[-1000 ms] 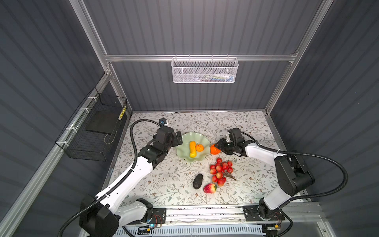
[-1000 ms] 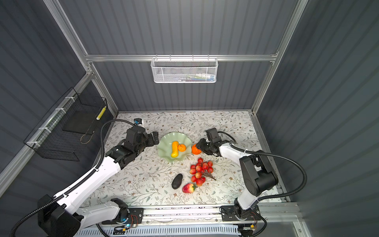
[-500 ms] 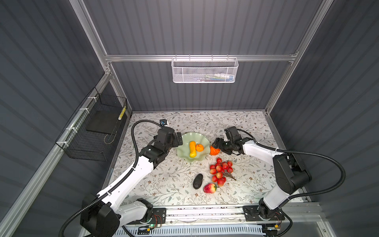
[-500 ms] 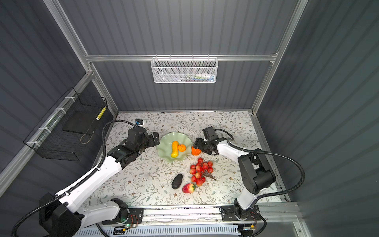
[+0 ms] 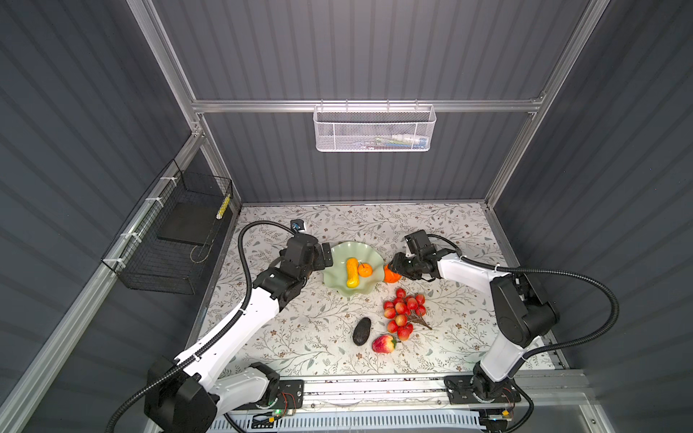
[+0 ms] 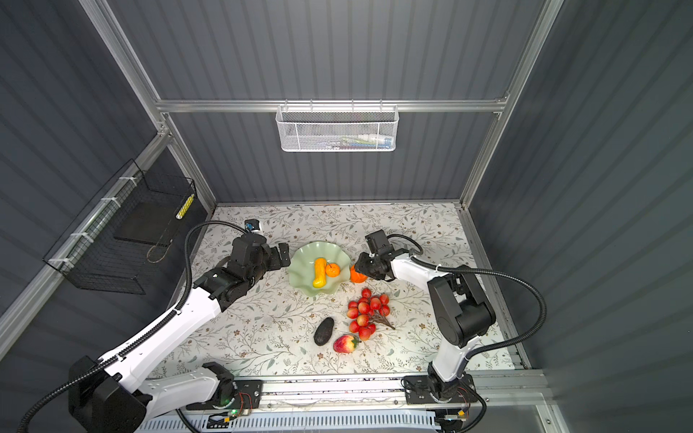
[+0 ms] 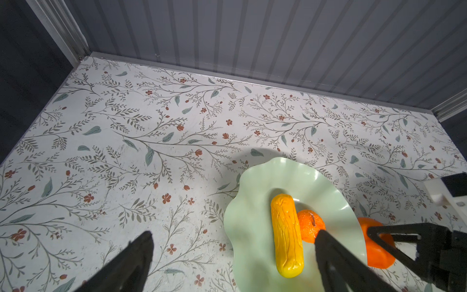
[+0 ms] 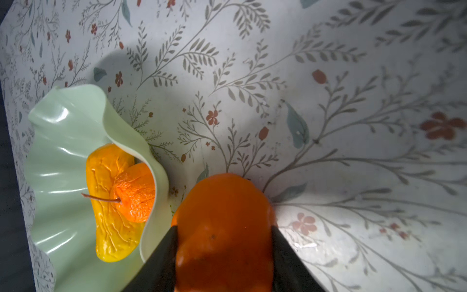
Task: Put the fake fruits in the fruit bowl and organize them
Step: 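Grasp the large orange persimmon beside the bowl with the right gripper, then place the persimmon in the bowl with right gripper while left reaches for avocado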
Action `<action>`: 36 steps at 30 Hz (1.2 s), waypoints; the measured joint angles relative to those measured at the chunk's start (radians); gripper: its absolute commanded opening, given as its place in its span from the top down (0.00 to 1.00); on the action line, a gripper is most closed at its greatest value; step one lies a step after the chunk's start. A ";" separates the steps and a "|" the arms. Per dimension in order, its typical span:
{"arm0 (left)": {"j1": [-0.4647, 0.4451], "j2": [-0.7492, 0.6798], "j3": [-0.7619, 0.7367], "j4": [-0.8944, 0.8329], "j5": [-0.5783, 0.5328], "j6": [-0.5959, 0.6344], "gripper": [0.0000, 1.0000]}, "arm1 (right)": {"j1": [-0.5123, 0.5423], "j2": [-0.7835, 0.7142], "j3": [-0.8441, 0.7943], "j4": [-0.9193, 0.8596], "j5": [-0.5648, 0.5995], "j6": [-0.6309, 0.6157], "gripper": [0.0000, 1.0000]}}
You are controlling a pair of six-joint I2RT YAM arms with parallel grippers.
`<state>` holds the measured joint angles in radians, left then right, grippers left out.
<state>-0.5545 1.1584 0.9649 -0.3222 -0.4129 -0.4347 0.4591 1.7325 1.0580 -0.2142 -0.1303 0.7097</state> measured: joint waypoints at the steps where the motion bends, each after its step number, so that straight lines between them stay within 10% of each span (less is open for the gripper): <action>1: 0.000 -0.008 -0.010 0.000 -0.004 -0.003 0.00 | 0.000 -0.017 -0.001 -0.014 0.014 -0.005 0.58; 11: 0.000 -0.220 -0.169 0.004 -0.011 -0.005 0.00 | 0.152 -0.236 0.145 -0.098 0.182 -0.106 0.58; 30: 0.000 -0.492 -0.257 -0.114 0.007 -0.045 0.00 | 0.320 0.340 0.625 -0.185 0.154 -0.239 0.50; 36: 0.000 -0.494 -0.257 -0.142 0.023 -0.053 0.01 | 0.327 0.397 0.681 -0.196 0.125 -0.257 0.28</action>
<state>-0.5545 0.6647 0.7082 -0.4641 -0.3897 -0.4881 0.7864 2.1300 1.7386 -0.4099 -0.0051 0.4522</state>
